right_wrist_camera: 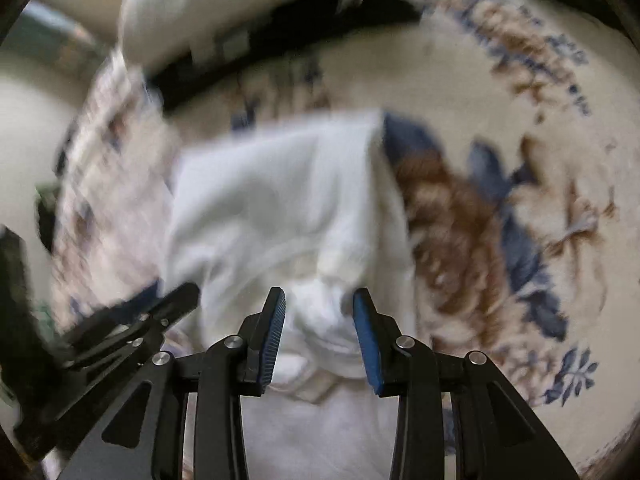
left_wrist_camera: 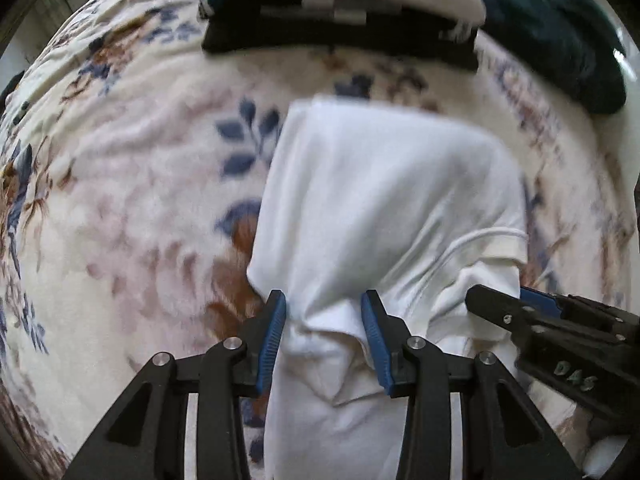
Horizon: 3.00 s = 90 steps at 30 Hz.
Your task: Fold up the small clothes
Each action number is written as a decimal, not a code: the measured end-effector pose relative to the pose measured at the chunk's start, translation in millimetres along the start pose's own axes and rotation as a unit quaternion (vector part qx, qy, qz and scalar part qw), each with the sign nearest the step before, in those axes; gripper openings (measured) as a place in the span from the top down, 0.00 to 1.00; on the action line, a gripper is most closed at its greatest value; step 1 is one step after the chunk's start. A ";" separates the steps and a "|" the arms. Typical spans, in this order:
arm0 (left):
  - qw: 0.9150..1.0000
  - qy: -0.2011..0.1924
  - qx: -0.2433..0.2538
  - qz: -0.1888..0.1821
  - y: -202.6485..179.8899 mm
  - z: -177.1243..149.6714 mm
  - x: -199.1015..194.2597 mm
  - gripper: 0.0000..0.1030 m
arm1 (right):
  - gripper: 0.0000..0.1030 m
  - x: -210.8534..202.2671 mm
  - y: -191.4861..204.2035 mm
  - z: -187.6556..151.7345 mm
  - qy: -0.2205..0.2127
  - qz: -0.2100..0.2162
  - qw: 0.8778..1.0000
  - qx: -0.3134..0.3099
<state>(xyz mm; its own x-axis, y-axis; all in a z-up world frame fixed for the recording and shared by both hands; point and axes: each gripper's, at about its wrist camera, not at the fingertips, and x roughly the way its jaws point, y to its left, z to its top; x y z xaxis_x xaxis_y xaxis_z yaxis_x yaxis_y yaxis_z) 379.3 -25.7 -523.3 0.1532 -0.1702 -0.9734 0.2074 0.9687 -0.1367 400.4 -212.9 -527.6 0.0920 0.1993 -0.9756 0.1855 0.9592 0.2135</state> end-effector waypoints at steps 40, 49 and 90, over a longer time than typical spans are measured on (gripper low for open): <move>0.972 0.148 -0.150 -0.104 34.1 -233.1 -11.9 0.10 | 0.11 -5.0 -90.5 -270.3 0.062 0.093 0.967 0.227; 0.976 0.106 -0.127 -0.145 18.3 -223.9 -29.6 0.95 | 0.91 -2.7 -100.2 -262.1 0.046 0.120 0.964 0.233; 0.946 0.010 -0.224 -0.235 82.1 111.1 48.9 0.32 | 0.51 0.9 -102.9 91.3 0.015 0.199 0.968 0.151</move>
<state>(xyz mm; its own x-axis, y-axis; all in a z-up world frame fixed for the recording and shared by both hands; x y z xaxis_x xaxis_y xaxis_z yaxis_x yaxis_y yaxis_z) 511.2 25.5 -561.7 0.1273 -0.6022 -0.7881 -0.1821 0.7669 -0.6154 470.6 -329.7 -545.7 0.1873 0.5515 -0.8129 0.4193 0.7035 0.5738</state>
